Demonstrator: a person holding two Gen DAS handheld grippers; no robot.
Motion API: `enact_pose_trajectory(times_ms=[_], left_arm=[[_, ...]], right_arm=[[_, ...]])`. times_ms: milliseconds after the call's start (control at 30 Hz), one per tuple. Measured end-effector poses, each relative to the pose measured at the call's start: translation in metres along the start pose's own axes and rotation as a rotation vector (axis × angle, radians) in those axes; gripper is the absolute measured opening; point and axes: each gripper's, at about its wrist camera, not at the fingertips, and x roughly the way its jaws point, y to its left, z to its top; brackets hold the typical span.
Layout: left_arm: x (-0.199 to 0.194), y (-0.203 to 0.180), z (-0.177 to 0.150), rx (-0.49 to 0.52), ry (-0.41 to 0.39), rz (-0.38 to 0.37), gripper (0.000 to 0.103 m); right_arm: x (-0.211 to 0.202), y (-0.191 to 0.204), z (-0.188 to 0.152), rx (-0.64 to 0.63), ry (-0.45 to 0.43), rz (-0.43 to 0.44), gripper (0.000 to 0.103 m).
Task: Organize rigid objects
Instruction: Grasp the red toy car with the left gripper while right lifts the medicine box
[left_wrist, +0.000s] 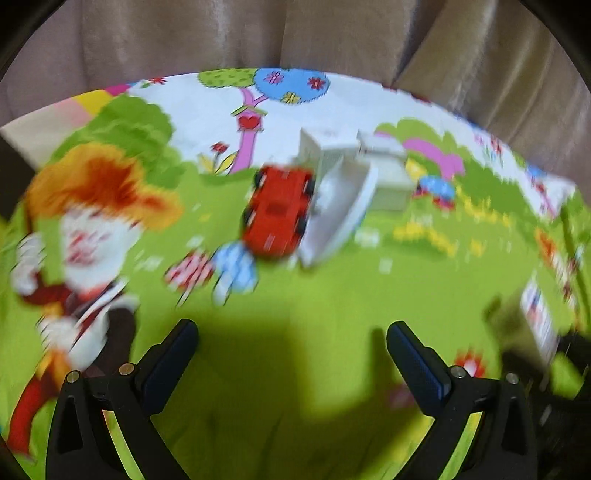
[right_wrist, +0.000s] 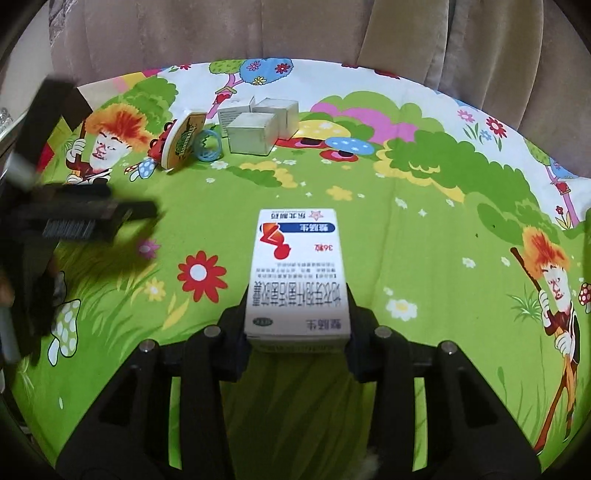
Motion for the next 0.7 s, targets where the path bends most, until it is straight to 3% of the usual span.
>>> enact_pose_trajectory(times_ms=[267, 400, 500, 600, 700], left_arm=[[-0.013, 0.016, 0.030, -0.142, -0.120, -0.087, 0.103], [-0.028, 0.036, 0.034, -0.227, -0.201, 0.016, 0.103], [-0.010, 0.040, 0.040, -0.226, -0.133, 0.052, 0.103], [0.012, 0.023, 0.044, -0.118, -0.081, 0.089, 0.103], [0.030, 0.017, 0.046, -0.077, -0.052, 0.112, 0.099]], right_arm=[[0.002, 0.002, -0.003, -0.002, 0.000, -0.004, 0.045], [0.002, 0.002, -0.003, -0.006, 0.000, -0.009, 0.045], [0.002, 0.003, -0.003, -0.006, -0.001, -0.011, 0.045], [0.002, 0.003, -0.003, -0.005, -0.001, -0.009, 0.045], [0.002, 0.002, -0.003, -0.005, -0.001, -0.007, 0.045]])
